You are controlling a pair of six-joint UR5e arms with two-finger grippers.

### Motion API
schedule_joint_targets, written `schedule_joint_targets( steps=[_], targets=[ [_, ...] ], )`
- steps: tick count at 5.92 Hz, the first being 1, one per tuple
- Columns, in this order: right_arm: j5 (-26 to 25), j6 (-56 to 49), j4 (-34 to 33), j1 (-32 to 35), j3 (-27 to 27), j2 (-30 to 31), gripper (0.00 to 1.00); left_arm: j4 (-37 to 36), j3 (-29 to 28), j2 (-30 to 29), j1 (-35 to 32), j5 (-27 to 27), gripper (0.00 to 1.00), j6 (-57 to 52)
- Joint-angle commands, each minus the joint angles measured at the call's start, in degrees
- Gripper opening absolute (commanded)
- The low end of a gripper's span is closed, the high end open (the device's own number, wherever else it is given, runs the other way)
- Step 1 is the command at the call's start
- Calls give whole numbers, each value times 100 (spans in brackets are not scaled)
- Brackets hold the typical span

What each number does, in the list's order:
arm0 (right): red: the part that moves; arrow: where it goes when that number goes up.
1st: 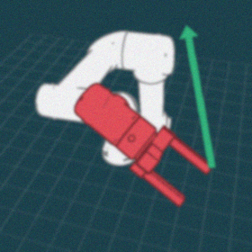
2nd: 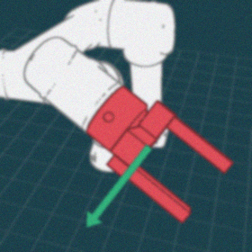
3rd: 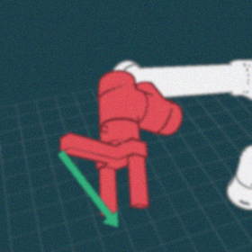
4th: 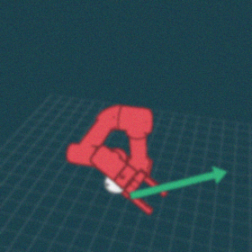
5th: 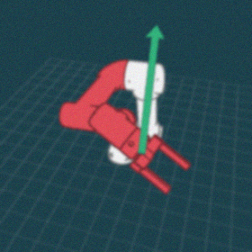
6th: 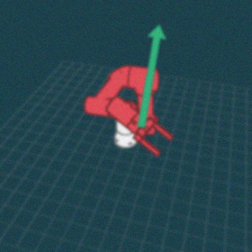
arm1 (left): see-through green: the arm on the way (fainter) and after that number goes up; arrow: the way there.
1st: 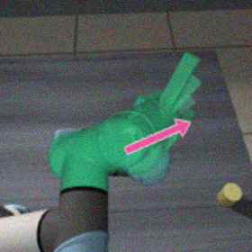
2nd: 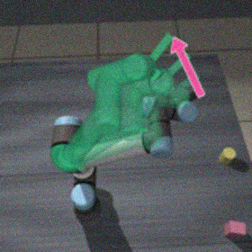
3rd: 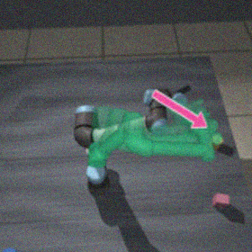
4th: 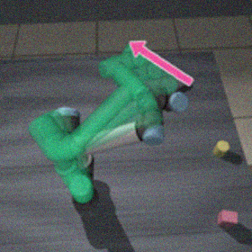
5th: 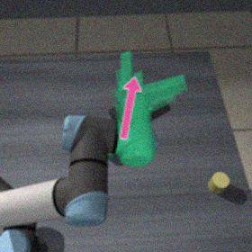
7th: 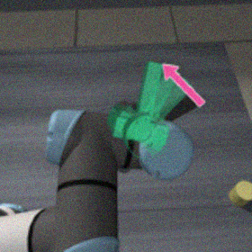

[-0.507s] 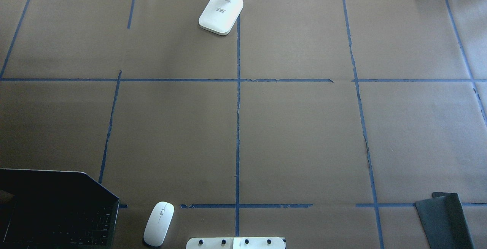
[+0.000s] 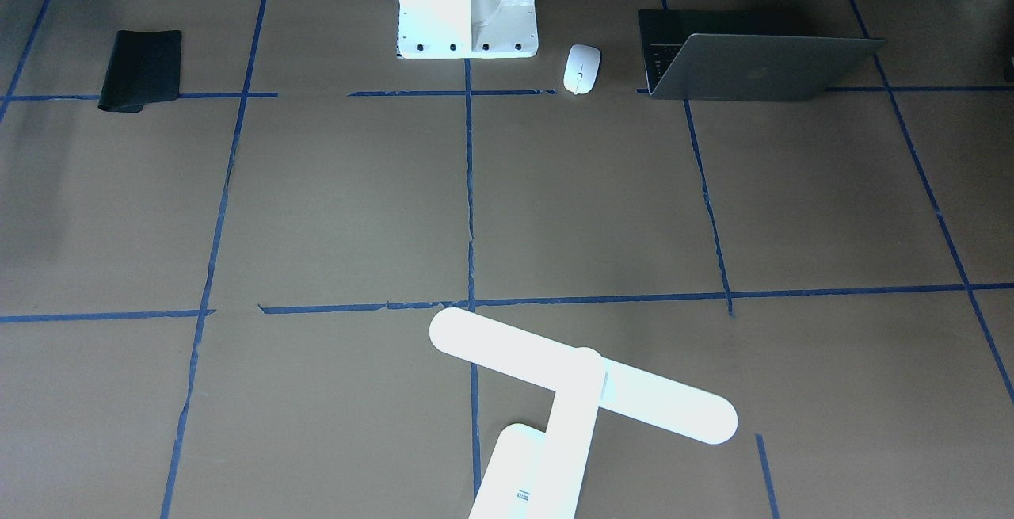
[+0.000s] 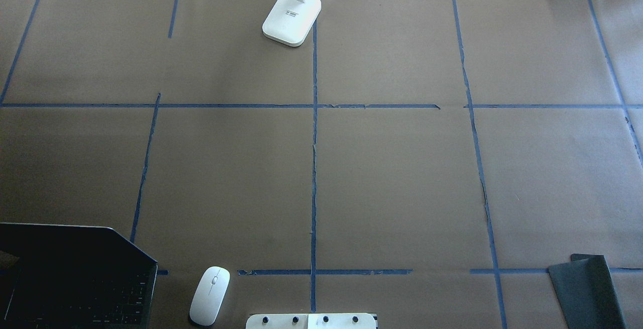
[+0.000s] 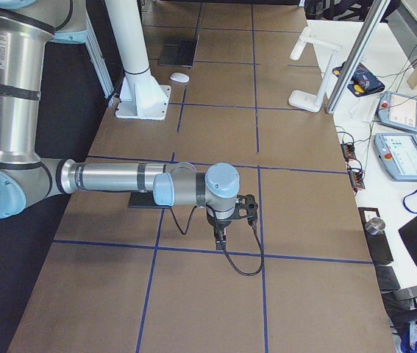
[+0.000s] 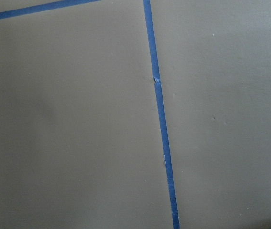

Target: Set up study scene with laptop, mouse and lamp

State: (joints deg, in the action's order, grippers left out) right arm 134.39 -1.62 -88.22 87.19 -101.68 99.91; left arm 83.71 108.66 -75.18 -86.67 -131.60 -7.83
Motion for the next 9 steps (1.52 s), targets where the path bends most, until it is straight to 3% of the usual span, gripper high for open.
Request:
schedule_joint_targets(
  steps=[1, 2, 3, 4, 7, 8, 9],
  targets=[
    [0, 13, 6, 0, -19, -15, 100, 135, 42, -389, 10, 11, 100, 18],
    [0, 13, 6, 0, -27, -16, 100, 328, -28, -967, 19, 29, 100, 53],
    [0, 13, 6, 0, -19, -16, 100, 452, 76, -1120, 175, 3, 100, -34],
    [0, 13, 6, 0, -19, -16, 100, 1149, 51, -1035, 368, -6, 100, -17],
    [17, 13, 6, 0, -19, -16, 100, 2504, 725, -1087, 2008, -41, 100, 695],
    [17, 13, 6, 0, -19, -16, 100, 2640, 797, -1052, 2136, -920, 100, 738],
    [17, 13, 6, 0, -36, -7, 100, 2911, 1041, -904, 2198, -1094, 100, 695]
  ],
)
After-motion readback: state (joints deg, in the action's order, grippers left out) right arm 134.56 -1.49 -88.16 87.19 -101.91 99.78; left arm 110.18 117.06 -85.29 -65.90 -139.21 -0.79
